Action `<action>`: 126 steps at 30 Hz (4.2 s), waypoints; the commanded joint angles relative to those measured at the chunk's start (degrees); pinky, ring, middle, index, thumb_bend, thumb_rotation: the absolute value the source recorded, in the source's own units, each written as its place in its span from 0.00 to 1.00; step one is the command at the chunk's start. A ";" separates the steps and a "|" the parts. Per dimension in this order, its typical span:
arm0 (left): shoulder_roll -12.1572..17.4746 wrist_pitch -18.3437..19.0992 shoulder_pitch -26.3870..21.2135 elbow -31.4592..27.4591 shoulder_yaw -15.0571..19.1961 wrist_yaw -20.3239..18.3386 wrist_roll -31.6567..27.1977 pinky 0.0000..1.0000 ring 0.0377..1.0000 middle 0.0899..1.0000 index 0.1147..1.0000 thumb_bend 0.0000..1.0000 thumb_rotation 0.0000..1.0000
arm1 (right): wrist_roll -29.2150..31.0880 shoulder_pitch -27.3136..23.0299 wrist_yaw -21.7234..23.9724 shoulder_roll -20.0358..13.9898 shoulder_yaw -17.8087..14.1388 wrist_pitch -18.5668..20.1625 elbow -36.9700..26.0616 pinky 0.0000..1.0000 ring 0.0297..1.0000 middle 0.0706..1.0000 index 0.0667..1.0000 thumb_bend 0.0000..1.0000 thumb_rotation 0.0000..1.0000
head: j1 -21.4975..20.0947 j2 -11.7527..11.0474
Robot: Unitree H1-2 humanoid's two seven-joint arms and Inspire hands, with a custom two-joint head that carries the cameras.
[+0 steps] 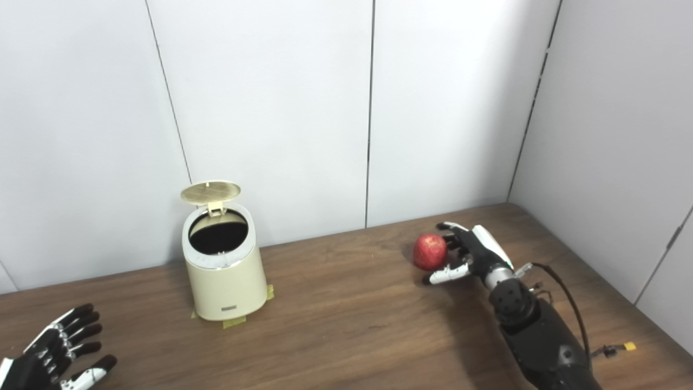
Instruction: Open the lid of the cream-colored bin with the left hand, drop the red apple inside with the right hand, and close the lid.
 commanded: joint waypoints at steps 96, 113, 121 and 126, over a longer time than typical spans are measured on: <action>-6.10 -2.94 -1.33 0.99 -5.56 5.35 8.70 0.68 0.78 0.80 0.82 0.73 0.16 | -6.17 -22.66 2.51 18.42 11.03 2.45 -13.46 0.39 0.39 0.39 0.50 0.52 0.00 | 23.96 -0.24; -6.60 -2.05 -1.22 0.00 -5.78 5.42 8.56 0.68 0.78 0.81 0.81 0.74 0.17 | -8.54 -24.13 1.96 21.07 13.39 3.68 -9.60 0.47 0.43 0.40 0.49 0.52 0.00 | 25.03 0.26; -6.63 -3.18 -1.32 0.58 -6.07 5.24 8.29 0.68 0.78 0.80 0.82 0.74 0.17 | -9.62 -24.07 2.42 21.44 14.19 4.06 -8.11 0.60 0.68 0.67 0.70 0.85 0.12 | 25.30 0.45; -6.49 -3.28 -1.37 0.80 -6.09 5.36 8.49 0.67 0.78 0.81 0.82 0.75 0.17 | -9.97 -23.79 2.15 21.11 14.31 3.36 -7.70 0.57 0.70 0.76 0.73 0.89 0.14 | 25.17 0.44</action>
